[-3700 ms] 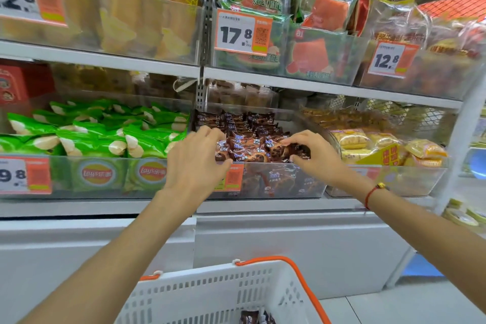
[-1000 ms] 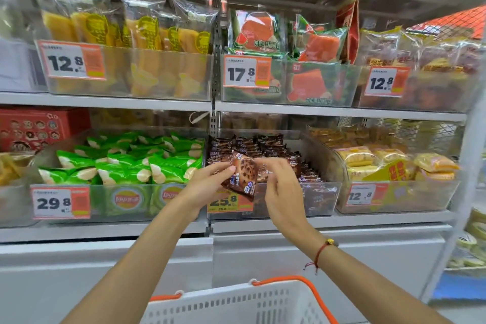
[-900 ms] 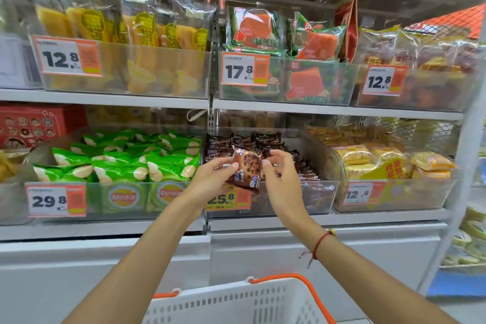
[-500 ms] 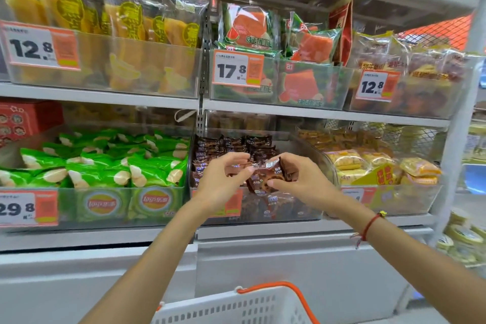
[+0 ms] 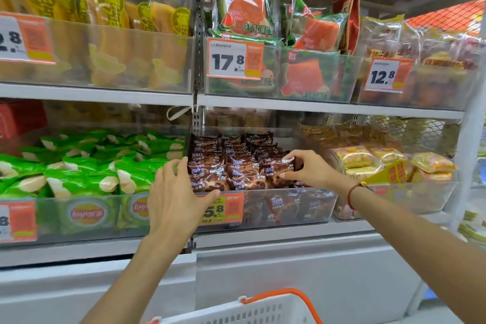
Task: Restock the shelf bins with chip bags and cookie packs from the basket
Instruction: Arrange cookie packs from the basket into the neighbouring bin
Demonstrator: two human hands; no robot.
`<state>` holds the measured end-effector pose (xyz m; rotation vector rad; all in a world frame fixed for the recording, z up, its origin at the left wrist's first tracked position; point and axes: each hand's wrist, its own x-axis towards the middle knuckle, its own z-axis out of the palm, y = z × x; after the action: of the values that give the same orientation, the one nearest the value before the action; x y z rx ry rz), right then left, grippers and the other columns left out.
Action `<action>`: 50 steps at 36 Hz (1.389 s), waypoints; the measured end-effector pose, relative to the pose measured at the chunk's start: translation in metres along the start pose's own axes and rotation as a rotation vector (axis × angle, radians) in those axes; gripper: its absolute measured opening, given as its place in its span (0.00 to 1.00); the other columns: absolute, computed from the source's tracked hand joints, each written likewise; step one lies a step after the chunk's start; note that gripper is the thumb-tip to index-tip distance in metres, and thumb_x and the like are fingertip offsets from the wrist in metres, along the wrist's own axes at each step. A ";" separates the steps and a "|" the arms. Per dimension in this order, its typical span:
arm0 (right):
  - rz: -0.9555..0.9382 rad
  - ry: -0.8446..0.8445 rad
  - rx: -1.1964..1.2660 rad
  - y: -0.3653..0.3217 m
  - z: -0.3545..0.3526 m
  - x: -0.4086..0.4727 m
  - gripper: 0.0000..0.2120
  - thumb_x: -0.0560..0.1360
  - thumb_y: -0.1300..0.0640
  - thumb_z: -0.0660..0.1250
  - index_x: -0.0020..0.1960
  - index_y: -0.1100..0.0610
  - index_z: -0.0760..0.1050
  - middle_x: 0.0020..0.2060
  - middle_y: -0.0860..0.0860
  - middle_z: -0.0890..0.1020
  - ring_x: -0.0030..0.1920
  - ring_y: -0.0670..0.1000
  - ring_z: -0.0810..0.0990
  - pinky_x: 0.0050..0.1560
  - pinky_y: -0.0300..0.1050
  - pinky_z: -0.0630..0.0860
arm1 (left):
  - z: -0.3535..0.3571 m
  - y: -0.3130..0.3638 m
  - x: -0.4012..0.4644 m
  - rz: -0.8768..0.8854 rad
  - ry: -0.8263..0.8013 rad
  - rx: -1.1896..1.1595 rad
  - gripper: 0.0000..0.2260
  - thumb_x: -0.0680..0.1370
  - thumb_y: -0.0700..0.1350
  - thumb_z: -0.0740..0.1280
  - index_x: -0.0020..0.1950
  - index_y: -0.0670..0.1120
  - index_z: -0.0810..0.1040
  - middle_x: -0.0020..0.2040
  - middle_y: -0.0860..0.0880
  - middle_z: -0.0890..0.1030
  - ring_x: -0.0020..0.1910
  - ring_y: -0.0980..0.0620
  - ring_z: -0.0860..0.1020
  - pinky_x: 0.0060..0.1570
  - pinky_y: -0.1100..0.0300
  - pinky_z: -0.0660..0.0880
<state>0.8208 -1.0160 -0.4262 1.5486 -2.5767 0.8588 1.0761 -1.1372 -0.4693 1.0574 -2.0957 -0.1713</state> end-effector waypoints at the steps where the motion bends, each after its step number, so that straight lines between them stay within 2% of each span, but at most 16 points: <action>1: -0.042 0.054 -0.127 0.000 0.001 0.001 0.19 0.70 0.52 0.75 0.59 0.53 0.77 0.55 0.50 0.77 0.57 0.51 0.74 0.57 0.47 0.72 | -0.001 0.002 0.000 0.000 0.000 0.010 0.37 0.67 0.64 0.72 0.71 0.48 0.67 0.67 0.48 0.70 0.65 0.47 0.67 0.61 0.54 0.68; 3: -0.188 0.149 -0.409 -0.001 0.000 0.001 0.21 0.69 0.50 0.75 0.61 0.50 0.76 0.58 0.51 0.74 0.59 0.53 0.70 0.60 0.50 0.70 | -0.001 0.005 -0.001 -0.001 -0.008 0.033 0.35 0.68 0.64 0.71 0.70 0.48 0.69 0.68 0.48 0.69 0.66 0.47 0.67 0.61 0.54 0.68; 5: -0.316 0.151 -0.526 -0.001 -0.002 0.001 0.21 0.71 0.51 0.74 0.62 0.50 0.75 0.57 0.51 0.74 0.58 0.53 0.70 0.58 0.50 0.71 | -0.001 0.006 -0.002 -0.009 -0.012 0.037 0.35 0.69 0.65 0.71 0.70 0.48 0.69 0.69 0.48 0.69 0.67 0.48 0.67 0.62 0.54 0.68; 8: -0.348 0.096 -0.547 -0.005 0.000 0.001 0.18 0.74 0.53 0.71 0.63 0.48 0.75 0.55 0.49 0.77 0.57 0.51 0.73 0.55 0.48 0.74 | -0.001 0.004 -0.001 -0.019 -0.008 0.030 0.40 0.68 0.64 0.72 0.73 0.47 0.65 0.68 0.47 0.69 0.66 0.47 0.68 0.62 0.54 0.68; 12: -0.303 0.063 -0.470 -0.013 0.002 0.004 0.16 0.74 0.52 0.71 0.61 0.46 0.78 0.52 0.48 0.80 0.51 0.50 0.79 0.50 0.44 0.75 | -0.004 0.007 0.000 -0.076 -0.054 -0.014 0.47 0.68 0.62 0.73 0.77 0.45 0.54 0.71 0.45 0.66 0.68 0.45 0.65 0.60 0.51 0.70; 17: -0.282 0.035 -0.530 -0.023 0.001 0.010 0.15 0.75 0.50 0.70 0.62 0.44 0.77 0.54 0.47 0.80 0.52 0.50 0.79 0.44 0.40 0.69 | -0.002 0.008 0.004 -0.107 -0.078 -0.046 0.42 0.66 0.61 0.76 0.74 0.47 0.62 0.69 0.45 0.67 0.67 0.44 0.66 0.56 0.50 0.72; 21: -0.222 0.007 -0.479 -0.024 0.009 0.008 0.15 0.75 0.51 0.70 0.61 0.44 0.78 0.56 0.48 0.80 0.53 0.50 0.79 0.50 0.44 0.75 | -0.003 0.008 0.005 -0.121 -0.098 -0.058 0.42 0.65 0.60 0.76 0.73 0.48 0.64 0.68 0.46 0.67 0.67 0.45 0.66 0.56 0.50 0.71; 24: -0.188 -0.022 -0.453 -0.024 0.013 0.007 0.16 0.75 0.52 0.70 0.62 0.44 0.77 0.60 0.48 0.78 0.56 0.51 0.78 0.54 0.46 0.75 | -0.006 0.010 0.008 -0.136 -0.117 -0.062 0.41 0.65 0.60 0.77 0.73 0.48 0.65 0.68 0.45 0.67 0.67 0.44 0.66 0.57 0.50 0.71; 30: -0.170 -0.170 -0.357 -0.023 0.002 0.003 0.25 0.74 0.64 0.66 0.69 0.48 0.71 0.64 0.51 0.76 0.64 0.54 0.74 0.61 0.49 0.73 | -0.010 0.014 0.008 -0.143 -0.131 -0.031 0.42 0.65 0.61 0.76 0.73 0.46 0.63 0.69 0.45 0.66 0.67 0.44 0.66 0.56 0.50 0.72; 33: -0.177 -0.103 -0.283 -0.017 -0.005 -0.007 0.27 0.72 0.65 0.66 0.68 0.48 0.72 0.65 0.50 0.76 0.65 0.53 0.72 0.63 0.53 0.72 | -0.010 0.014 0.004 -0.116 -0.101 -0.001 0.40 0.66 0.62 0.75 0.71 0.46 0.65 0.67 0.45 0.68 0.65 0.44 0.68 0.56 0.51 0.71; 37: -0.236 0.018 -0.218 -0.013 -0.012 -0.032 0.22 0.74 0.62 0.68 0.66 0.49 0.74 0.63 0.49 0.76 0.65 0.51 0.71 0.65 0.46 0.68 | -0.011 0.014 -0.004 -0.030 0.003 0.083 0.38 0.67 0.61 0.74 0.71 0.45 0.66 0.67 0.45 0.69 0.65 0.44 0.68 0.60 0.51 0.68; 40: -0.267 0.104 -0.167 -0.014 -0.011 -0.054 0.18 0.74 0.59 0.69 0.63 0.47 0.76 0.60 0.45 0.77 0.61 0.47 0.72 0.61 0.42 0.69 | -0.015 0.017 -0.009 0.065 0.058 0.122 0.34 0.68 0.58 0.75 0.69 0.47 0.69 0.65 0.47 0.71 0.63 0.46 0.69 0.58 0.51 0.68; 44: -0.308 0.170 -0.078 -0.011 0.004 -0.089 0.12 0.73 0.59 0.71 0.55 0.48 0.79 0.48 0.39 0.76 0.50 0.41 0.73 0.49 0.29 0.66 | -0.016 0.023 -0.020 0.166 0.023 0.098 0.26 0.70 0.53 0.74 0.64 0.49 0.72 0.60 0.50 0.74 0.59 0.47 0.72 0.55 0.53 0.68; 47: -0.271 0.105 -0.027 -0.001 0.029 -0.114 0.09 0.72 0.59 0.71 0.51 0.50 0.79 0.45 0.45 0.79 0.44 0.44 0.76 0.46 0.39 0.73 | -0.012 0.032 -0.035 0.164 -0.101 0.070 0.20 0.73 0.51 0.71 0.64 0.51 0.72 0.60 0.51 0.75 0.59 0.48 0.72 0.53 0.54 0.69; 50: -0.198 -0.015 -0.017 0.016 0.062 -0.139 0.08 0.72 0.60 0.71 0.49 0.50 0.79 0.45 0.48 0.79 0.43 0.47 0.76 0.46 0.46 0.75 | 0.005 0.034 -0.061 0.080 -0.284 -0.016 0.19 0.73 0.49 0.70 0.64 0.53 0.72 0.61 0.54 0.77 0.60 0.49 0.75 0.52 0.55 0.72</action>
<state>0.8950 -0.9256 -0.5257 1.7738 -2.3804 0.8060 1.0729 -1.0715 -0.4929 0.9844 -2.3823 -0.3138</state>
